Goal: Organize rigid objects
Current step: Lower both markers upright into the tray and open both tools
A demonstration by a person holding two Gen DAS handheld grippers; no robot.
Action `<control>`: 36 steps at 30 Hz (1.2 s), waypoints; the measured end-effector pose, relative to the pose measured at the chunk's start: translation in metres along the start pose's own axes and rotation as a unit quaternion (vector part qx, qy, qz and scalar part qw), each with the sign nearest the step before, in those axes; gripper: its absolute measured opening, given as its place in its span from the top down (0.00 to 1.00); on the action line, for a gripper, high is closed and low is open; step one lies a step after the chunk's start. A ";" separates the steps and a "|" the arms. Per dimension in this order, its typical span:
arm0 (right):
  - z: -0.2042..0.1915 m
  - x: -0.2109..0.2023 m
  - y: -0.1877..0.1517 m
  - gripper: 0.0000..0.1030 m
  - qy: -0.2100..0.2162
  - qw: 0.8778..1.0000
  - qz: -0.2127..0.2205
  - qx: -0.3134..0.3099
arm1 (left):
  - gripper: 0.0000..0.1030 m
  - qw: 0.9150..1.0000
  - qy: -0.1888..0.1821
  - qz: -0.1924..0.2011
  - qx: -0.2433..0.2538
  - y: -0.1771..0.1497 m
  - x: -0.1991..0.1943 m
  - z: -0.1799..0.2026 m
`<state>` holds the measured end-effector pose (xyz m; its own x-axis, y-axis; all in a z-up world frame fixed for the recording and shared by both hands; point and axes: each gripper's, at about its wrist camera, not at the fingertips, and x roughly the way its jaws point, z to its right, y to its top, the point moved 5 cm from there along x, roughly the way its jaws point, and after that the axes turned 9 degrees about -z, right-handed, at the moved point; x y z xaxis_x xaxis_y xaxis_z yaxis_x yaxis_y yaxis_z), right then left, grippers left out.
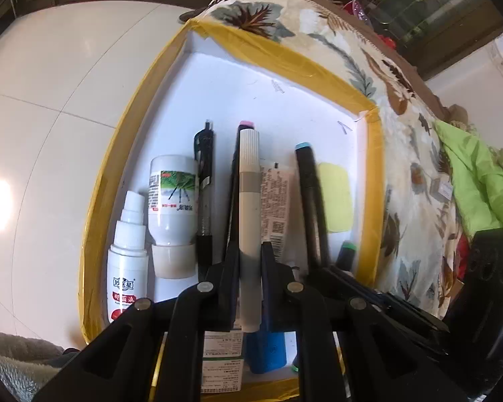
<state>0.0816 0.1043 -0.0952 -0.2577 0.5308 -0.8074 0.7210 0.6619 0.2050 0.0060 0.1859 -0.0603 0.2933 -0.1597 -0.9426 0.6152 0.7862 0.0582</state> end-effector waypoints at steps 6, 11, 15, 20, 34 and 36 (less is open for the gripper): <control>0.002 -0.001 0.005 0.86 0.004 1.000 0.008 0.002 | 0.90 1.000 0.010 0.002 -0.005 0.001 0.000 -0.005; 0.001 0.005 -0.001 0.86 -0.005 1.000 0.002 0.005 | 0.90 1.000 0.014 -0.003 -0.017 0.005 0.006 -0.012; 0.000 0.008 0.000 0.86 -0.007 1.000 -0.002 0.003 | 0.90 1.000 0.021 -0.006 -0.019 0.005 0.009 -0.012; -0.001 0.010 0.002 0.86 -0.006 1.000 -0.004 0.004 | 0.90 0.999 0.018 -0.008 -0.027 0.005 0.010 -0.014; -0.001 0.006 0.005 0.77 0.024 0.999 -0.002 0.021 | 0.62 1.000 0.001 0.001 -0.027 0.008 0.002 -0.009; 0.001 -0.002 0.008 0.77 0.030 0.999 0.007 0.023 | 0.62 1.000 0.005 0.009 -0.027 0.008 -0.003 -0.009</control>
<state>0.0885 0.1079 -0.0921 -0.2841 0.5710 -0.7702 0.7528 0.6304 0.1896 0.0037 0.1984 -0.0601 0.2968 -0.1394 -0.9447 0.5694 0.8200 0.0579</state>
